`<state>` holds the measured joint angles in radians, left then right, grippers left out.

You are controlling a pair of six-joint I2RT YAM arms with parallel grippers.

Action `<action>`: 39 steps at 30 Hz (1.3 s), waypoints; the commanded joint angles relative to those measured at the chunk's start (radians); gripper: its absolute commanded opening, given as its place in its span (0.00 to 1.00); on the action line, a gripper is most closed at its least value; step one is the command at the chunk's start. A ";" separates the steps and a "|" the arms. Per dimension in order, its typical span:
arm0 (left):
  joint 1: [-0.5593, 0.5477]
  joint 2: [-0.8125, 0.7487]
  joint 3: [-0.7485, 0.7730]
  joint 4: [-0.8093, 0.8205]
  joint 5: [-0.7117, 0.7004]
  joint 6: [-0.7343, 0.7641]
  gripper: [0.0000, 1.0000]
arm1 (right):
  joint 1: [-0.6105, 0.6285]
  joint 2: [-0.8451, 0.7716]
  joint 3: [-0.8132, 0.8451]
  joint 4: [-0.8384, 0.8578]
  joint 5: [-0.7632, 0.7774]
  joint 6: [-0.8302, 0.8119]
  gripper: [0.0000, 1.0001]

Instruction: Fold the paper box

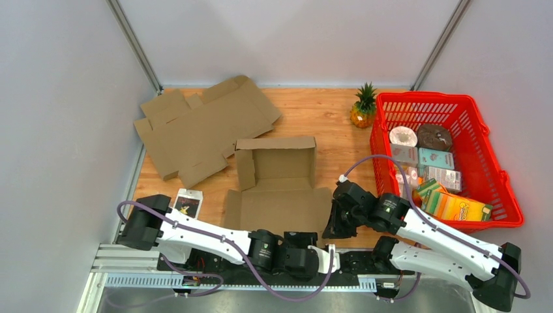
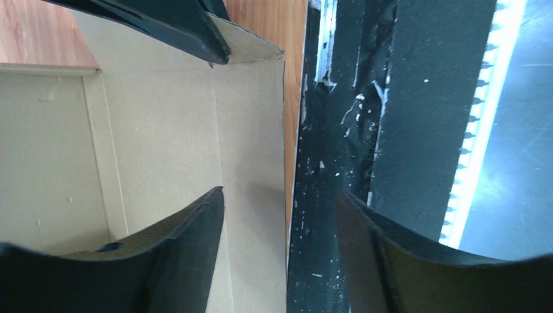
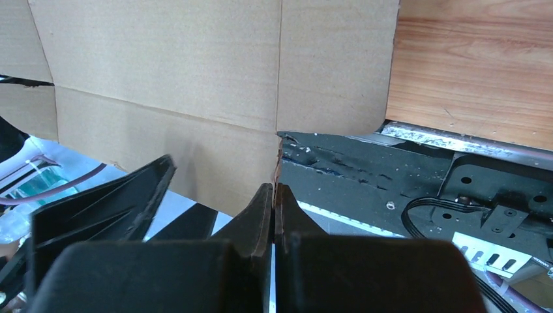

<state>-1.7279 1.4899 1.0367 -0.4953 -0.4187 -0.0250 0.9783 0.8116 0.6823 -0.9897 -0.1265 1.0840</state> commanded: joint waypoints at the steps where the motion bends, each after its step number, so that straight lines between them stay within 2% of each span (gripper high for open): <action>1: -0.007 0.055 0.057 -0.058 -0.095 0.063 0.64 | -0.007 -0.017 0.057 -0.015 -0.041 0.002 0.00; 7: -0.007 0.044 0.060 -0.081 -0.180 0.128 0.42 | -0.009 -0.023 0.098 -0.021 -0.058 -0.003 0.00; 9: -0.007 0.030 0.063 -0.104 -0.181 0.134 0.37 | -0.009 -0.026 0.112 -0.023 -0.055 -0.009 0.03; 12: -0.007 -0.009 0.052 -0.106 -0.147 0.154 0.23 | -0.007 -0.023 0.143 -0.024 -0.050 -0.035 0.10; 13: -0.007 -0.020 0.056 -0.117 -0.141 0.161 0.18 | -0.009 -0.022 0.154 -0.027 -0.041 -0.053 0.16; 14: -0.007 -0.040 0.059 -0.124 -0.143 0.157 0.13 | -0.010 -0.016 0.195 -0.033 -0.023 -0.074 0.29; 15: -0.007 -0.049 0.072 -0.133 -0.140 0.155 0.09 | -0.010 -0.012 0.227 -0.073 0.049 -0.125 0.36; 16: -0.007 -0.060 0.080 -0.150 -0.134 0.149 0.08 | -0.013 -0.005 0.267 -0.096 0.094 -0.157 0.52; 17: -0.007 -0.080 0.103 -0.157 -0.123 0.142 0.06 | -0.015 0.024 0.323 -0.124 0.155 -0.192 0.59; 18: -0.006 -0.088 0.118 -0.166 -0.114 0.117 0.03 | -0.016 0.044 0.433 -0.191 0.289 -0.266 0.65; 19: -0.006 -0.092 0.137 -0.193 -0.098 0.106 0.01 | -0.018 0.067 0.500 -0.220 0.362 -0.301 0.76; 21: 0.001 -0.099 0.206 -0.219 -0.058 0.048 0.00 | -0.023 0.122 0.667 -0.303 0.561 -0.354 0.86; 22: 0.013 -0.095 0.235 -0.259 -0.043 0.031 0.00 | -0.026 0.132 0.706 -0.309 0.615 -0.395 0.94; 25: 0.063 -0.063 0.370 -0.375 0.014 -0.093 0.00 | -0.058 0.143 0.831 -0.314 0.718 -0.465 1.00; 29: 0.155 -0.027 0.570 -0.523 0.037 -0.283 0.00 | -0.116 0.123 0.939 -0.331 0.765 -0.521 1.00; 31: 0.211 -0.034 0.602 -0.545 0.069 -0.410 0.00 | -0.121 0.109 0.964 -0.362 0.809 -0.527 1.00; 33: 0.328 -0.052 0.609 -0.534 0.162 -0.560 0.00 | -0.122 0.103 0.955 -0.386 0.823 -0.527 1.00; 35: 0.413 -0.069 0.582 -0.453 0.289 -0.630 0.00 | -0.122 0.092 0.907 -0.388 0.806 -0.523 1.00; 38: 0.527 -0.062 0.589 -0.364 0.332 -0.729 0.00 | -0.122 0.081 0.812 -0.350 0.716 -0.527 1.00; 39: 0.580 -0.054 0.589 -0.336 0.346 -0.780 0.00 | -0.121 0.080 0.788 -0.307 0.634 -0.541 1.00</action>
<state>-1.2655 1.4433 1.6218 -0.9279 -0.2150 -0.5537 0.8600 0.8848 1.5711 -1.3197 0.6231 0.5858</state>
